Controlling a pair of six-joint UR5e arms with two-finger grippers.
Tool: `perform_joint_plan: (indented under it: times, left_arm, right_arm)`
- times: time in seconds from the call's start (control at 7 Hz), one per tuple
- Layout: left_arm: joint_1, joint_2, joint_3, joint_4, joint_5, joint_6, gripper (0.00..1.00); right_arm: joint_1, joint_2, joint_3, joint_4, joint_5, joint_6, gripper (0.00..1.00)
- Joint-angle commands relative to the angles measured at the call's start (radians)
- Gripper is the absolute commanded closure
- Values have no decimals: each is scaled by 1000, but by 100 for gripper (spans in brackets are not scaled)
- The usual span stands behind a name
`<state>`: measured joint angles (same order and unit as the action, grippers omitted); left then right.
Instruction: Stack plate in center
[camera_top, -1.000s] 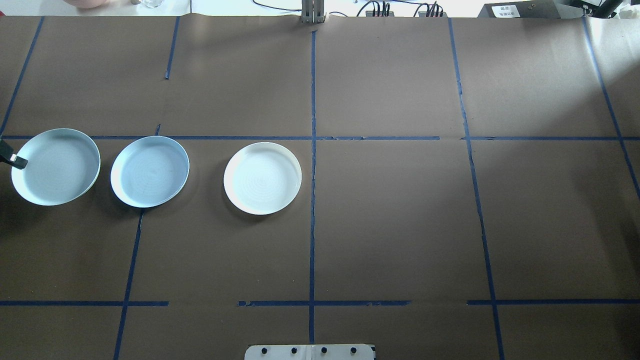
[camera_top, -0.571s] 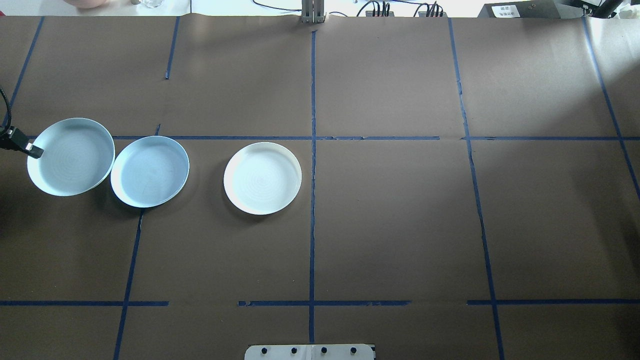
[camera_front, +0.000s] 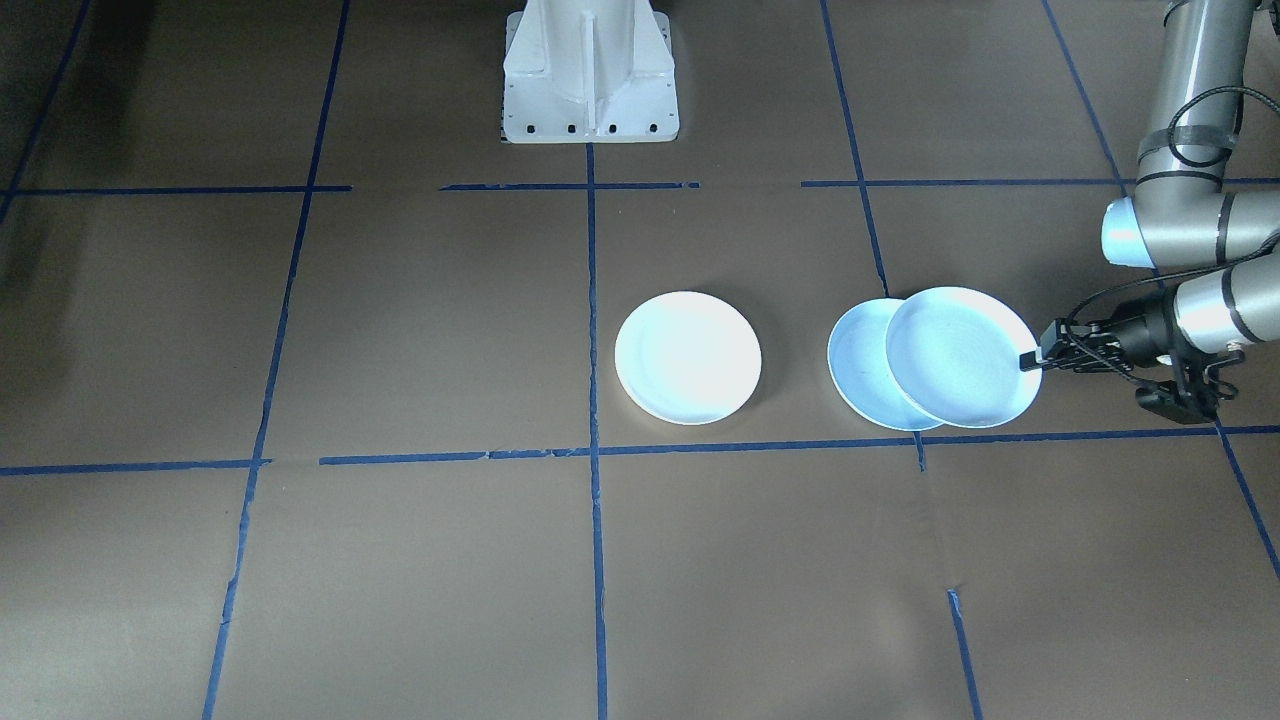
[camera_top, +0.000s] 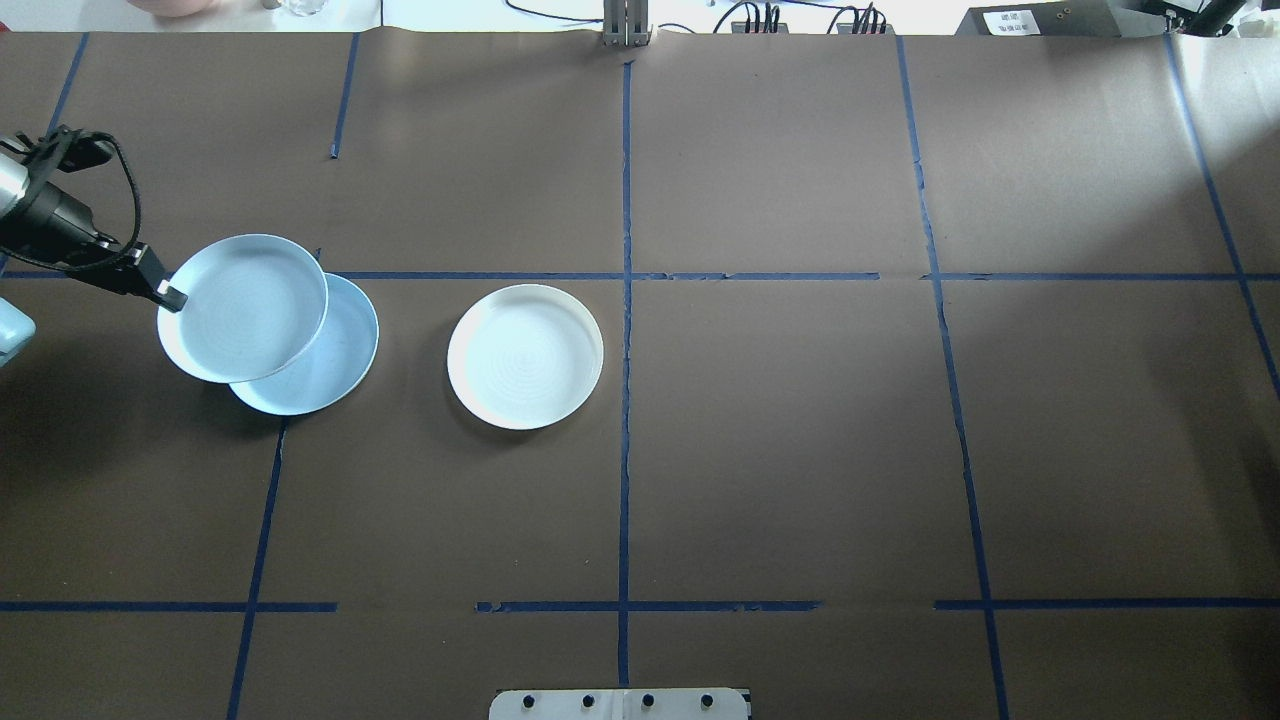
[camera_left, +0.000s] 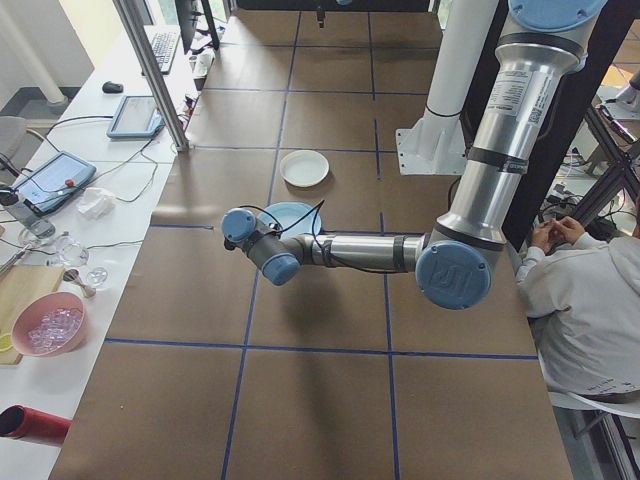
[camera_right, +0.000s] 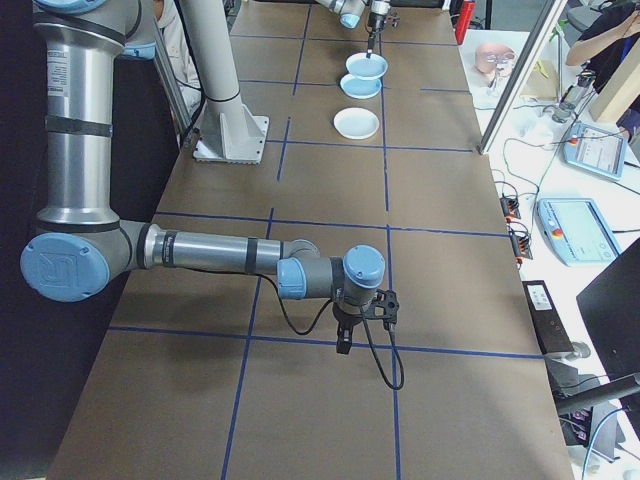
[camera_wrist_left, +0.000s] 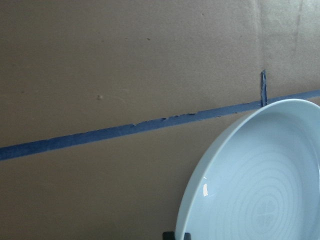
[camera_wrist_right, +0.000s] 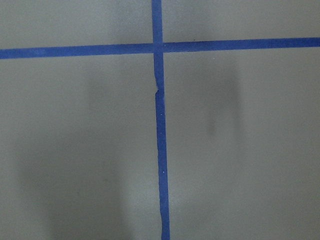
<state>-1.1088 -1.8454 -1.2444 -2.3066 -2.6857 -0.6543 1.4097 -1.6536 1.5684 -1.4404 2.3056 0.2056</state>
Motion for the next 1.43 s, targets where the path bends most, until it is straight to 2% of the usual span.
perform_joint_plan:
  times: [0.0,0.14,0.43,0.86,1.0,1.14,1.29]
  left_arm:
    - [53,-14,-19,-5,6,-97,100]
    - [66,-14,-26,-10,39,-123,100]
    - [69,-11,-21,-10,72,-123,100]
    - [83,-12,-24,-8,70,-126,100]
    - [83,-12,-24,-8,70,-126,94]
    - [83,-11,-24,-8,72,-126,22]
    - [83,-9,-24,-8,73,-125,10]
  right_arm:
    - [0,0,-1,0,0,0,0]
    - [0,0,1,2,0,0,0]
    - [0,0,-1,2,0,0,0]
    - [0,0,1,0,0,0,0]
    - [0,0,1,2,0,0,0]
    - [0,0,1,2,0,0,0]
    - [0,0,1,2,0,0,0]
